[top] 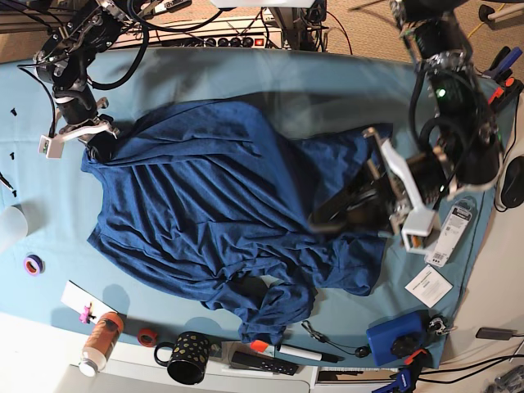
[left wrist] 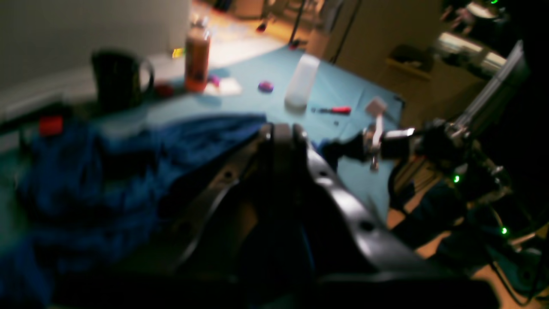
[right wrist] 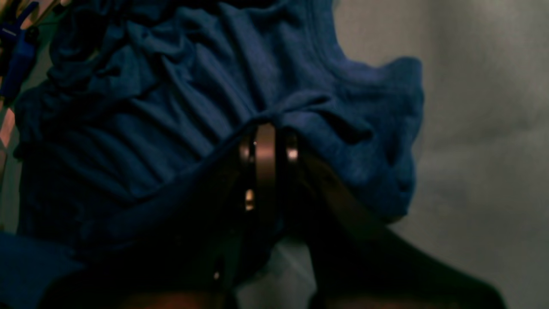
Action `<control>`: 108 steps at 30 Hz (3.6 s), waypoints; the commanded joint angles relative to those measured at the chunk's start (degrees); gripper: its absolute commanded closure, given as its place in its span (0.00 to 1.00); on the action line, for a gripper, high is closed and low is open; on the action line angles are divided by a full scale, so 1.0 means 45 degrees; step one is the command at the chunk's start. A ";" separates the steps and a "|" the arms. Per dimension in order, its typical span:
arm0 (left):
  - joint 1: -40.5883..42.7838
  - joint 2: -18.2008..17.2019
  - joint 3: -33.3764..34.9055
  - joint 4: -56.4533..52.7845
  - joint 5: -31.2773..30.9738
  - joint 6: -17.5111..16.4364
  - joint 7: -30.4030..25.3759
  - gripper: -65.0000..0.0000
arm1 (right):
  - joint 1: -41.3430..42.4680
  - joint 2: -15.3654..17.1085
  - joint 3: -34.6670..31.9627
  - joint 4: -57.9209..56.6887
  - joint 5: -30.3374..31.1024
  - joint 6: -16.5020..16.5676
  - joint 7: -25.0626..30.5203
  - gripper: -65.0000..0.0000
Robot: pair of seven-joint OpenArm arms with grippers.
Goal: Layout the t-shirt on the table in an organized manner, then fold the t-shirt properly
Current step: 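Release the sleeve and move the left gripper to grasp the shirt's side, then pull the grasped side with the left gripper toward the sleeve end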
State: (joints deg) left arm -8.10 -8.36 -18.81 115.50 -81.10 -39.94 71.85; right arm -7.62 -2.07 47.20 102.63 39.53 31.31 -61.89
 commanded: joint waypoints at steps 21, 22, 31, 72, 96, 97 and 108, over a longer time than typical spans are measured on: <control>-0.3453 0.0204 -0.0015 0.0539 0.3789 -0.0013 -0.3220 1.00 | 0.0010 -0.0107 0.0039 -0.2594 0.2827 0.1175 0.0209 1.00; -0.3560 0.0199 -0.0015 0.0539 0.3784 -0.0013 -0.3220 1.00 | 0.0044 -0.0107 0.0039 -0.2594 0.2827 0.1175 0.0335 1.00; -0.4012 0.0199 -0.0015 0.0534 0.3793 -0.0013 -0.3181 1.00 | 0.1389 -0.0029 0.1496 -0.2589 0.5027 0.1931 -0.0384 1.00; 0.2312 -0.1744 -0.0024 -0.1729 0.6781 0.0359 -0.2317 1.00 | 0.1904 0.0039 0.1617 -0.2594 0.1865 0.1928 0.0170 1.00; 0.2977 -0.2011 -0.2103 -0.1700 0.5965 0.1831 -0.3463 1.00 | 0.1914 0.0389 0.1608 -0.2594 0.0680 0.0792 0.1175 1.00; 0.3079 -0.1938 -0.2103 -0.1700 0.5955 0.1661 -0.3400 1.00 | 0.1914 0.0369 0.1608 -0.2594 0.0680 0.0792 0.1156 1.00; 0.3876 -0.1316 -0.1239 -0.1700 0.5882 0.1195 -0.3075 1.00 | 0.1914 0.0209 0.1593 -0.2594 0.0661 0.0792 0.0831 1.00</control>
State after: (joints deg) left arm 9.82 -13.80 -24.16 106.91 -53.43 -34.17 59.33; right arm 0.32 -1.87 54.37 90.00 41.56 34.50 -59.24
